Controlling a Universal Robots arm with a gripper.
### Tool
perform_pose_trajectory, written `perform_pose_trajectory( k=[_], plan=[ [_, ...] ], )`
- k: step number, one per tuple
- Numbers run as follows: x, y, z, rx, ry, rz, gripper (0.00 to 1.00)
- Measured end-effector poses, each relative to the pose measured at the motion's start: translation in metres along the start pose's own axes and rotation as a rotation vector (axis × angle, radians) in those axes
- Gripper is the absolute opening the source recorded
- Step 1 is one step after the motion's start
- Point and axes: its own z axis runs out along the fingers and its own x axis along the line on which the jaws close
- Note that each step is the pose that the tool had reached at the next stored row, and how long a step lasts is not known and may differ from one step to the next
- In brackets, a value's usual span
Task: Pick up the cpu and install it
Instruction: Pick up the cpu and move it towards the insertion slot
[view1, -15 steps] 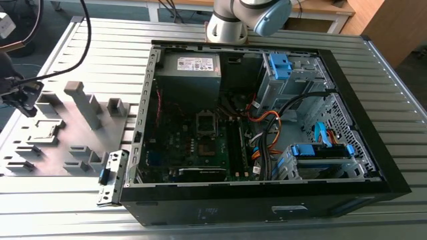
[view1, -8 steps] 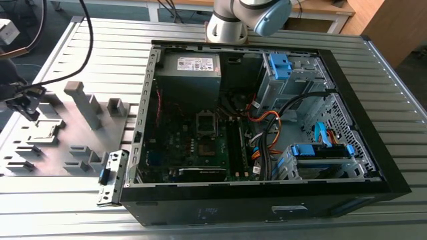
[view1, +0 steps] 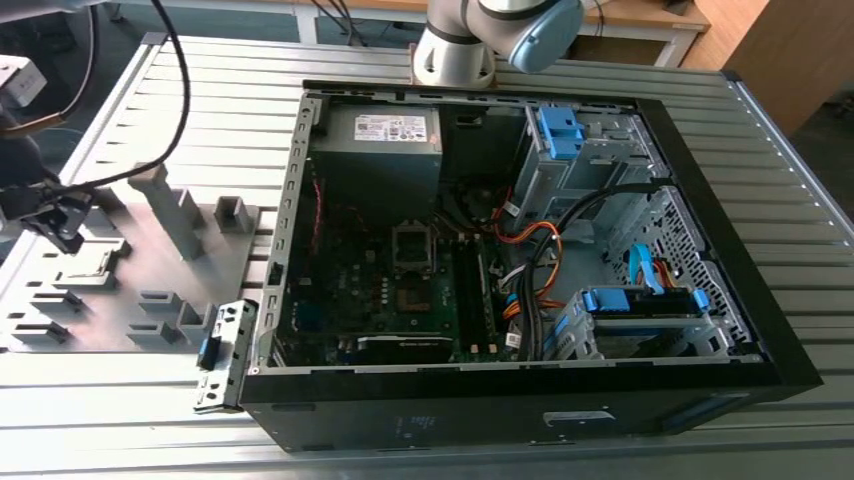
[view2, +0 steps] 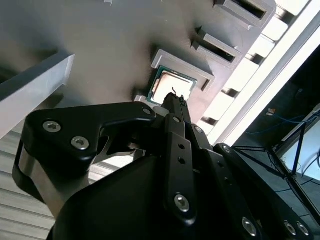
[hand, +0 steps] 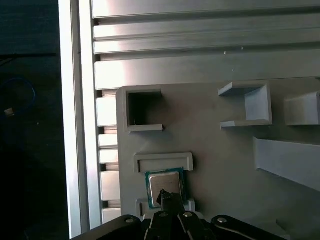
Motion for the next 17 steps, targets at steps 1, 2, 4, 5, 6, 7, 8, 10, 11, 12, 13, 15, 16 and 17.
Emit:
perform_pose_trajectory(
  k=[1, 2, 4, 5, 6, 7, 8, 10, 11, 12, 13, 15, 16, 17],
  plan=[
    [0.0000, -0.0001, 0.0018, 0.0000, 0.0005, 0.000, 0.11],
    [0.0000, -0.0002, 0.0037, -0.0001, 0.0009, 0.000, 0.11],
    [-0.0001, -0.0003, 0.0072, 0.0001, 0.0020, 0.000, 0.11],
    [-0.0001, -0.0003, 0.0090, 0.0001, 0.0023, 0.000, 0.11],
    [-0.0001, -0.0004, 0.0110, 0.0002, 0.0029, 0.000, 0.11],
    [-0.0001, -0.0005, 0.0128, 0.0002, 0.0034, 0.000, 0.11],
    [-0.0001, -0.0005, 0.0145, 0.0003, 0.0042, 0.000, 0.11],
    [-0.0001, -0.0006, 0.0166, 0.0007, 0.0059, 0.000, 0.11],
    [-0.0001, -0.0006, 0.0168, 0.0009, 0.0064, 0.000, 0.11],
    [-0.0001, -0.0006, 0.0168, 0.0008, 0.0065, 0.000, 0.11],
    [-0.0001, -0.0006, 0.0168, 0.0009, 0.0065, 0.000, 0.11],
    [-0.0001, -0.0006, 0.0171, 0.0007, 0.0063, 0.000, 0.11],
    [-0.0001, -0.0006, 0.0171, 0.0008, 0.0063, 0.000, 0.11],
    [-0.0001, -0.0006, 0.0172, 0.0007, 0.0064, 0.000, 0.11]
  ],
)
